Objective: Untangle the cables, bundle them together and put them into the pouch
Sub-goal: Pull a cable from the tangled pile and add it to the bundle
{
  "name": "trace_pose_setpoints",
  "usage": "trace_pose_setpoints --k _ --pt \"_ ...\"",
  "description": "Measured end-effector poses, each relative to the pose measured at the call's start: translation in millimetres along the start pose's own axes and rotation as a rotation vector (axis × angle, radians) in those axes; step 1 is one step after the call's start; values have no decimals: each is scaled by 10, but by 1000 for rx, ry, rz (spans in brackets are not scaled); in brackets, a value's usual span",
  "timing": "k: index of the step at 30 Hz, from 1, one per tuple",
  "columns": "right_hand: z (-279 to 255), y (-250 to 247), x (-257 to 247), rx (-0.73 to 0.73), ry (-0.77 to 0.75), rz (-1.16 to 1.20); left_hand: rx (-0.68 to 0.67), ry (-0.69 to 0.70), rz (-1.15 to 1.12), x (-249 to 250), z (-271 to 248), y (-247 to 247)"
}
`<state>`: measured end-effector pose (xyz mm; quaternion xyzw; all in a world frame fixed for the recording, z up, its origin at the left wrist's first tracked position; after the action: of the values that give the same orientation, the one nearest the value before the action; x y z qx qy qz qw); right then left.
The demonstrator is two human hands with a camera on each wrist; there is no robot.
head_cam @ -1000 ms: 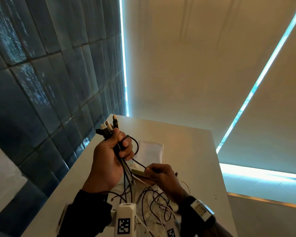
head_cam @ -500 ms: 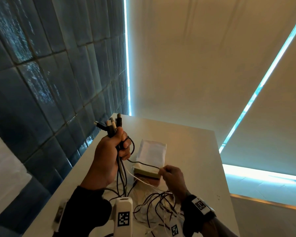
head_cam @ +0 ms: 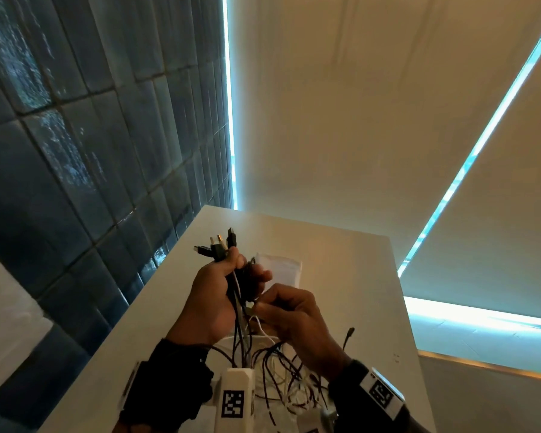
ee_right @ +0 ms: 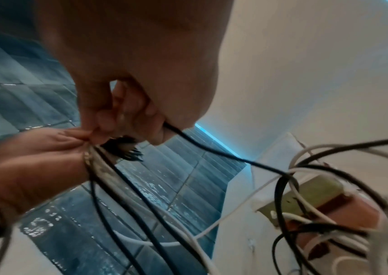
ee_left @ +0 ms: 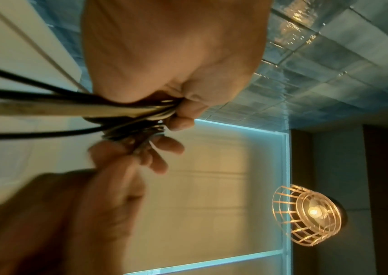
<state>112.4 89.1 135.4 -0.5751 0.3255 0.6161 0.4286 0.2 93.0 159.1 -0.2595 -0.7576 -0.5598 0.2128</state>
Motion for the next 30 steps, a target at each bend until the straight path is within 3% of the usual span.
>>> trace_pose_setpoints --k 3,9,17,26,30 --pt "-67 -23 237 -84 82 -24 -65 52 -142 160 33 40" --pt "-21 -214 645 -2 181 -69 -135 129 -26 211 38 117" --pt "74 -365 1249 92 284 -253 -132 207 102 270 -32 173" --pt "88 -359 1341 101 335 -399 -123 255 165 414 -42 142" --pt "90 -510 1204 256 360 -414 -50 204 273 294 -30 36"
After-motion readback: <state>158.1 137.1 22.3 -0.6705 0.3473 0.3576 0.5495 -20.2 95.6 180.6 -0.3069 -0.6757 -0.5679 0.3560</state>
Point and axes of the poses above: each hand's wrist, its own z-axis towards the middle knuckle, its own y-axis out of the palm, x = y × z, the point moved 8 cm from there along z, towards the middle knuckle, and after that the axes turned 14 degrees about -z, right-handed, at the moved point
